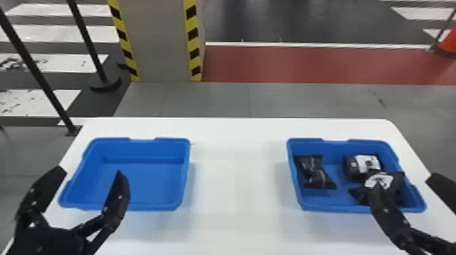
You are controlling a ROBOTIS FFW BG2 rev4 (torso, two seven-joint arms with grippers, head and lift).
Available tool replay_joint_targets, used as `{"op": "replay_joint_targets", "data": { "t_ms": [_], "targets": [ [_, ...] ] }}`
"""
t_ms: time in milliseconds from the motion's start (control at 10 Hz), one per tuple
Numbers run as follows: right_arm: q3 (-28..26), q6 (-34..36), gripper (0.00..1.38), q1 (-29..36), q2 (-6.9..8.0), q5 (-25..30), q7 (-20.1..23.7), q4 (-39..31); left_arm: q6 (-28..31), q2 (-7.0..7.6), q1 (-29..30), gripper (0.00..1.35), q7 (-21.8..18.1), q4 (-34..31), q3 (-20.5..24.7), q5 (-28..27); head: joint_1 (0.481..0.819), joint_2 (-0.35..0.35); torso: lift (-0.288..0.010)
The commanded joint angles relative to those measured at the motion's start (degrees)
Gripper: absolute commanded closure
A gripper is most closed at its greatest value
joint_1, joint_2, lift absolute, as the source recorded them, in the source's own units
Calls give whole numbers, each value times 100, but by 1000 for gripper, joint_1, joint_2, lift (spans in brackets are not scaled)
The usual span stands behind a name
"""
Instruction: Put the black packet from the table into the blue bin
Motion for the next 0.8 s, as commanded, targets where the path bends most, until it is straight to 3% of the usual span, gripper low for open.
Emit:
{"op": "replay_joint_targets", "data": {
  "t_ms": [0,700],
  "targets": [
    [0,0,151,-14,7,21,0,-1,13,0,0,114,0,0,0,0,695,16,-110],
    [0,0,151,-14,7,32,9,-1,28,0,-42,114,0,0,-23,-11,695,14,-110]
  ]
}}
